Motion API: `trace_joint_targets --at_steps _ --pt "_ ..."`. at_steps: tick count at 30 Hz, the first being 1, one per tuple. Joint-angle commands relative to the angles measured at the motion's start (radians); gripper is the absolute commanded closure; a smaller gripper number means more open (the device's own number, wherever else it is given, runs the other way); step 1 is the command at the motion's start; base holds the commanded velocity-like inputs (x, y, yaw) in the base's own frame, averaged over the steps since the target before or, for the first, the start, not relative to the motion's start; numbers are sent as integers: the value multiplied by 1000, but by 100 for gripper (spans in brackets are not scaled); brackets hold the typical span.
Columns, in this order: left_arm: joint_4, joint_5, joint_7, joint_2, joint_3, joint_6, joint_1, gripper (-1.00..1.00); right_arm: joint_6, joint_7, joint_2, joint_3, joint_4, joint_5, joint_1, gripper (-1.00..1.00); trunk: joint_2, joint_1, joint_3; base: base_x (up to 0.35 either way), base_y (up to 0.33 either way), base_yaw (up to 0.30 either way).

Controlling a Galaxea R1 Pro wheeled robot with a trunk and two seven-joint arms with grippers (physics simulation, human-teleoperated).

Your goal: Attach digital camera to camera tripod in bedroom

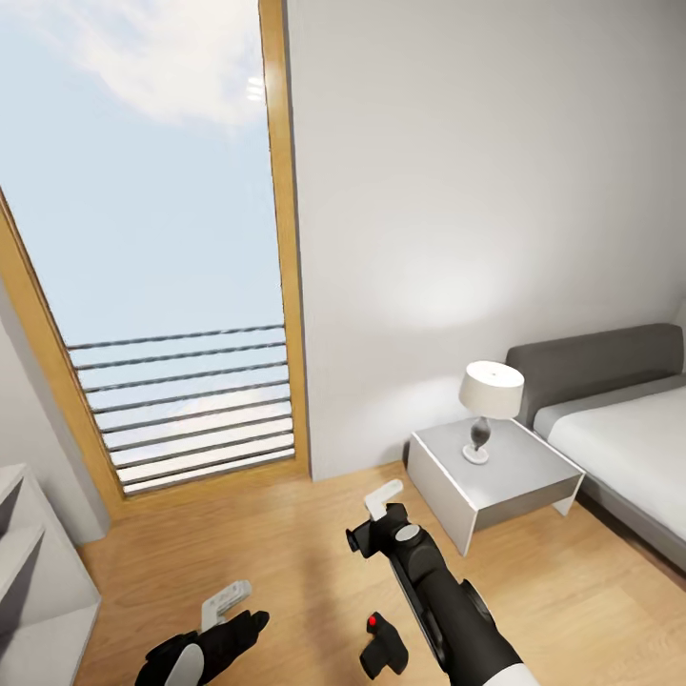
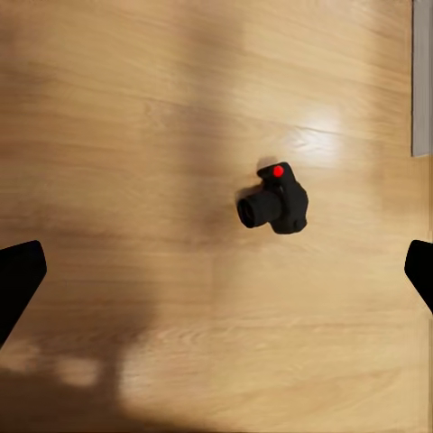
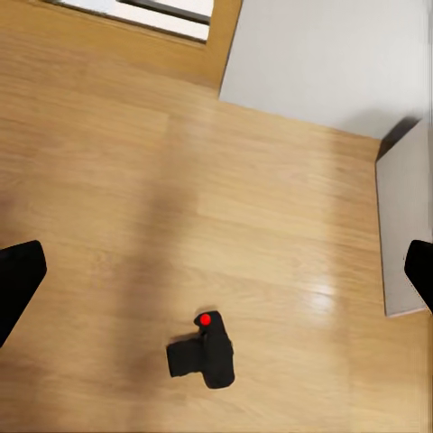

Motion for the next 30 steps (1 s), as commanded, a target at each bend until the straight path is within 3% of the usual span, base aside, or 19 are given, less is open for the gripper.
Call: trace_joint_targets --at_steps 1,20,30 --pt "-2 11 10 1 -3 2 -1 -100 5 7 0 0 -2 11 0 -100 -1 0 -1 219 -144 0" --pt "-1 11 10 1 -3 2 -1 -100 5 6 0 3 -5 12 1 -100 -1 0 -1 84 -58 4" --pt "-1 10 10 1 -3 2 0 -100 5 6 0 1 -5 12 1 -100 -1 0 -1 67 -166 194"
